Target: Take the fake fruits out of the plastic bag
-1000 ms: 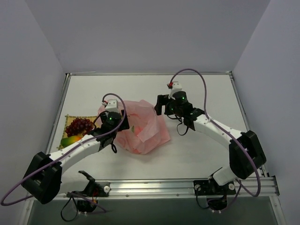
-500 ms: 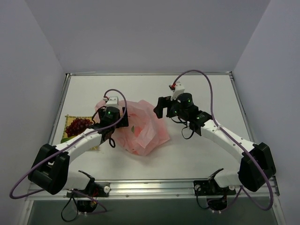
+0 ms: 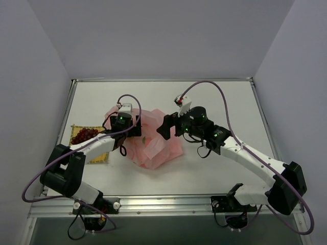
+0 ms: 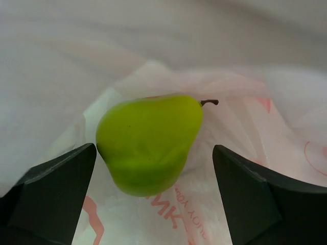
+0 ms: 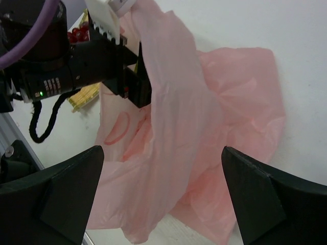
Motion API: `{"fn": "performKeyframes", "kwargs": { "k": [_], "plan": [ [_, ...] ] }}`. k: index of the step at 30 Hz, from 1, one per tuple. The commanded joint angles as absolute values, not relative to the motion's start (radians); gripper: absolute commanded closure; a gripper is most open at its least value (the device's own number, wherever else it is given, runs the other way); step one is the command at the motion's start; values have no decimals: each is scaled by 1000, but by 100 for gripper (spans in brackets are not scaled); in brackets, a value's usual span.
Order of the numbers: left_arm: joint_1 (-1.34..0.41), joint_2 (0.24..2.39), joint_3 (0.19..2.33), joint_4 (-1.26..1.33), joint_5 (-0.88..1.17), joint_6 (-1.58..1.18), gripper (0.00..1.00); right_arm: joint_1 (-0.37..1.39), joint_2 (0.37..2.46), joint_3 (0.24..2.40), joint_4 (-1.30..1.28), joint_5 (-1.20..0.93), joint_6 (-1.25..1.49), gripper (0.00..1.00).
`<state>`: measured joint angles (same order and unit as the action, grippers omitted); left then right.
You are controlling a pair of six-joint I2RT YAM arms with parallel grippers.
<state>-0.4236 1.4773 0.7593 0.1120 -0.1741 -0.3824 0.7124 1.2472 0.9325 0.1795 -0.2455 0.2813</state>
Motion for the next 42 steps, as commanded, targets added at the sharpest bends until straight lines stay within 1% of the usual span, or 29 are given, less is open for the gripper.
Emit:
{"fn": "performKeyframes", "kwargs": {
  "k": [1, 5, 8, 11, 14, 15, 17, 18, 19, 20, 21, 24, 25, 28, 31, 34, 39, 42],
  "plan": [
    [-411, 1468, 825, 153, -184, -362, 6, 745, 1291, 971, 166, -253, 249, 5],
    [-396, 1514, 836, 173, -175, -359, 6, 744, 1350, 991, 167, -200, 242, 4],
    [-390, 1548, 842, 186, -176, -354, 6, 747, 1396, 1011, 167, -221, 239, 8],
    [-384, 1583, 850, 193, -173, -350, 6, 747, 1428, 1020, 169, -195, 239, 21],
    [-376, 1617, 854, 209, -164, -350, 6, 746, 1434, 1011, 181, -180, 239, 41],
    [-373, 1626, 856, 212, -163, -350, 6, 746, 1433, 1009, 183, -179, 239, 50],
    [-370, 1637, 856, 231, -160, -351, 6, 744, 1430, 1005, 184, -176, 233, 55],
    [-370, 1635, 847, 241, -160, -353, 3, 742, 1428, 1003, 186, -176, 232, 61],
    [-370, 1634, 842, 250, -158, -356, 0, 742, 1427, 1002, 184, -173, 230, 62],
    [-370, 1631, 839, 258, -156, -362, 7, 739, 1427, 1000, 186, -173, 230, 63],
    [-370, 1626, 836, 261, -155, -365, 22, 738, 1427, 999, 186, -172, 229, 63],
    [-371, 1600, 810, 276, -150, -373, 41, 736, 1427, 994, 195, -169, 229, 65],
    [-371, 1594, 801, 276, -150, -373, 49, 735, 1428, 993, 198, -169, 230, 66],
    [-371, 1566, 785, 276, -150, -371, 60, 735, 1433, 989, 209, -169, 236, 67],
    [-371, 1523, 759, 275, -128, -387, 64, 733, 1433, 983, 216, -161, 238, 68],
    [-374, 1464, 747, 247, -81, -426, 66, 730, 1437, 992, 221, -129, 238, 69],
    [-382, 1310, 721, 178, 76, -494, 66, 724, 1462, 999, 239, -60, 247, 76],
    [-379, 1217, 732, 92, 182, -520, 66, 721, 1470, 985, 259, -54, 252, 76]
  ]
}}
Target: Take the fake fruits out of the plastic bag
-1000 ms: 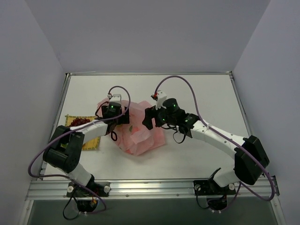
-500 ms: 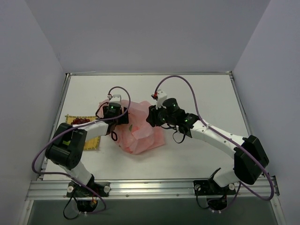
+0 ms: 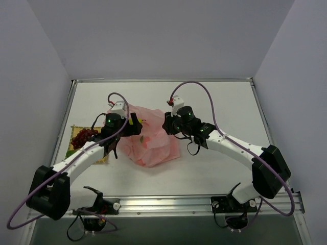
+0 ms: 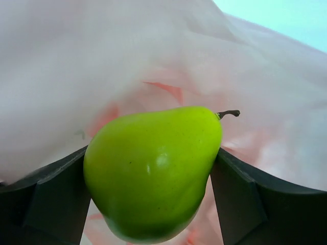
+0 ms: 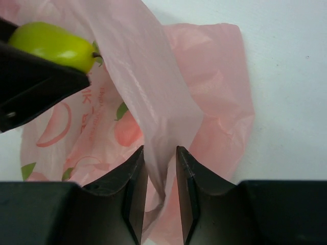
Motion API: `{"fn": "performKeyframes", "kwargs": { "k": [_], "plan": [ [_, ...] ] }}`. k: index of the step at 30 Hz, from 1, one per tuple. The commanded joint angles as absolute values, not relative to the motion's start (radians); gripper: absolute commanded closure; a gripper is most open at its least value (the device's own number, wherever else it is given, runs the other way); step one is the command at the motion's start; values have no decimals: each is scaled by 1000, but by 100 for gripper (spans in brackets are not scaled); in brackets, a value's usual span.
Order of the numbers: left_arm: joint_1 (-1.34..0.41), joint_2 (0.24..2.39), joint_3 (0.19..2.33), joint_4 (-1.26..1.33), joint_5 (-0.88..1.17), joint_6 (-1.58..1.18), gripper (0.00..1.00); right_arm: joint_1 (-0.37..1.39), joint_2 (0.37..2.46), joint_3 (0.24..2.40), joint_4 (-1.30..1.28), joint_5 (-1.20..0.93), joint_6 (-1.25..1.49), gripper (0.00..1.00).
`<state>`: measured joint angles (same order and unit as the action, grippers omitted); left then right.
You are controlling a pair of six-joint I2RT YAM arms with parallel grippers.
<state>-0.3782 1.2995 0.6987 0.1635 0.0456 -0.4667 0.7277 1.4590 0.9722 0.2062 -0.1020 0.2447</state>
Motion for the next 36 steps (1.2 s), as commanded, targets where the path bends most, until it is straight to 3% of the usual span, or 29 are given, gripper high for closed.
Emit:
{"fn": "performKeyframes", "kwargs": {
  "k": [1, 7, 11, 13, 16, 22, 24, 36],
  "plan": [
    [-377, 1166, 735, 50, 208, -537, 66, 719, 1471, 982, 262, -46, 252, 76],
    [-374, 892, 761, -211, 256, -563, 66, 690, 1470, 966, 276, -24, 255, 77],
    [-370, 689, 781, -469, -16, -598, 66, 651, 1447, 933, 307, -63, 259, 78],
    [-368, 596, 770, -572, -195, -656, 60, 632, 1439, 922, 316, -83, 268, 78],
    [-367, 555, 729, -676, -326, -741, 58, 623, 1428, 904, 330, -106, 272, 78],
    [-364, 563, 609, -712, -512, -883, 54, 620, 1394, 876, 341, -121, 270, 78],
    [-365, 571, 568, -666, -564, -894, 48, 620, 1397, 874, 345, -132, 273, 77],
    [-316, 885, 517, -327, -528, -807, 34, 618, 1397, 861, 350, -146, 273, 77]
  ]
}}
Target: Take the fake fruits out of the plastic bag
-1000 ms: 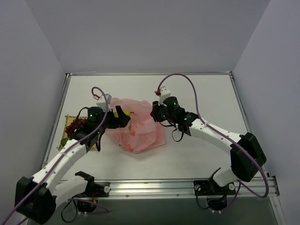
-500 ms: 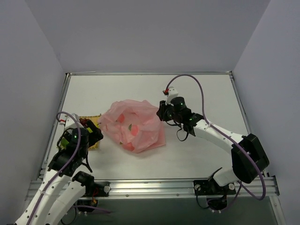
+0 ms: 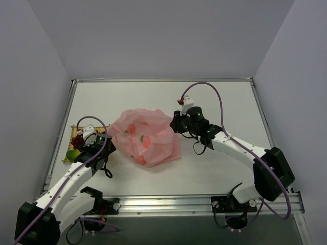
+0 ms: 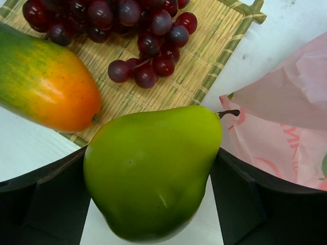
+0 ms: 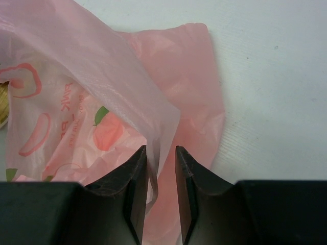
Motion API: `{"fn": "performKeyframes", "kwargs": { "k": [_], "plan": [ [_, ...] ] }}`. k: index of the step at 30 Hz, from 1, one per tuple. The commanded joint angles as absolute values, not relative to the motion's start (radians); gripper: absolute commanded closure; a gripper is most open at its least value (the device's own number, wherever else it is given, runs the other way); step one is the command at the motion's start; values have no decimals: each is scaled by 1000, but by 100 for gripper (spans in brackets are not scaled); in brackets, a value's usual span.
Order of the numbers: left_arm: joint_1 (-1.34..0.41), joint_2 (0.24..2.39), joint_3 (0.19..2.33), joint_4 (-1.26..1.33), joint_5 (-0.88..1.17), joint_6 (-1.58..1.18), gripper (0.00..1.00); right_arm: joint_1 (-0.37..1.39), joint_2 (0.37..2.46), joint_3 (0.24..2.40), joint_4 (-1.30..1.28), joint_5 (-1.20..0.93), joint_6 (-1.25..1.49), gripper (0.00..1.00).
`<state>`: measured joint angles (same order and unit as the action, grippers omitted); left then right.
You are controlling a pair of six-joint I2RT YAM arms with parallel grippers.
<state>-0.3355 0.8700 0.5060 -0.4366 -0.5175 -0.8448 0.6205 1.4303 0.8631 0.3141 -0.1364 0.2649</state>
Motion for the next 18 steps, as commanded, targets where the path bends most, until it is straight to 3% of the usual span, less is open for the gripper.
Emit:
{"fn": "performKeyframes", "kwargs": {
  "k": [1, 6, 14, 18],
  "plan": [
    [-308, 890, 511, -316, -511, -798, 33, 620, 1399, 861, 350, -147, 273, 77],
    [-229, 920, 483, -273, -466, -758, 29, 620, 1399, 862, 351, -150, 273, 77],
    [-184, 957, 479, -252, -402, -744, 5, 621, 1391, 861, 350, -143, 272, 77],
    [-176, 947, 485, -259, -387, -741, 5, 620, 1388, 859, 348, -140, 270, 76]
  ]
}}
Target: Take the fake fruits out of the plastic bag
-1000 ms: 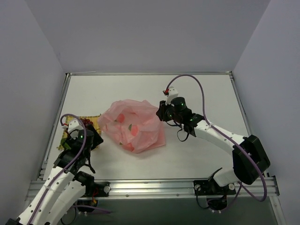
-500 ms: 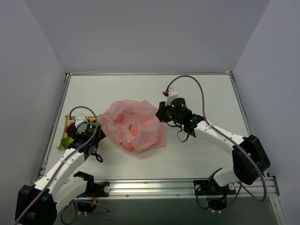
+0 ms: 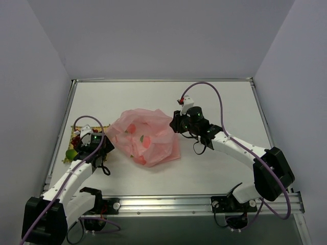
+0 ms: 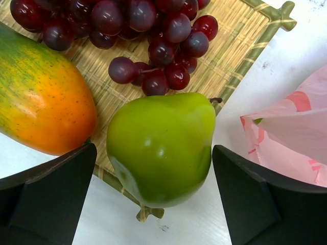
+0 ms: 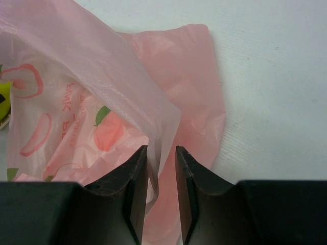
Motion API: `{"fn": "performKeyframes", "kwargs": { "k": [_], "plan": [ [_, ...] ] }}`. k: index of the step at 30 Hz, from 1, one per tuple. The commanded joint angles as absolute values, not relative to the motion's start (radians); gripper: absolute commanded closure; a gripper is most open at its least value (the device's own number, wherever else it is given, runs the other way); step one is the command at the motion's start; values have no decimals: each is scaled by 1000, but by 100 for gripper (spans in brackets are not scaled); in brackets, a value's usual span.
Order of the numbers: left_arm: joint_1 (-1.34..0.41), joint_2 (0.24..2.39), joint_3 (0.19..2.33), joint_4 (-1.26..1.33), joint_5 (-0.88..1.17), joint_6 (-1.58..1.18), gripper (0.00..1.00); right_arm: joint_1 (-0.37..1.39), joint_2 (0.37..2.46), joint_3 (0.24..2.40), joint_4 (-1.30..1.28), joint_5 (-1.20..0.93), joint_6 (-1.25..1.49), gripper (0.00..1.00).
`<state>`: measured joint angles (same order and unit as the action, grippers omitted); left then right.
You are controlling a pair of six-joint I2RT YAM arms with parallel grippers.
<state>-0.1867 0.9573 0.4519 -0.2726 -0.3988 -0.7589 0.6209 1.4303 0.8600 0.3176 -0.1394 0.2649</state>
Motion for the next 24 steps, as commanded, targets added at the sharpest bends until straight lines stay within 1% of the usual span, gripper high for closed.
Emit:
{"fn": "performKeyframes", "kwargs": {
  "k": [1, 6, 11, 14, 20, 23, 24],
  "plan": [
    [-175, 937, 486, -259, -380, -739, 6, 621, 1387, 858, 348, -140, 270, 77],
    [-175, 848, 526, -299, -290, -741, 6, 621, 1381, 857, 348, -141, 270, 76],
    [-176, 750, 624, -365, -177, -752, 6, 620, 1370, 856, 348, -140, 271, 76],
    [-176, 700, 684, -411, -134, -752, 6, 624, 1351, 850, 360, -133, 278, 74],
    [-178, 612, 810, -498, -110, -695, 6, 635, 1328, 876, 308, -117, 264, 71],
    [-176, 604, 865, -525, -60, -658, 6, 635, 1307, 885, 262, -42, 256, 70],
    [-176, 604, 879, -529, -16, -643, 6, 631, 1283, 891, 238, -3, 258, 68]
  ]
}}
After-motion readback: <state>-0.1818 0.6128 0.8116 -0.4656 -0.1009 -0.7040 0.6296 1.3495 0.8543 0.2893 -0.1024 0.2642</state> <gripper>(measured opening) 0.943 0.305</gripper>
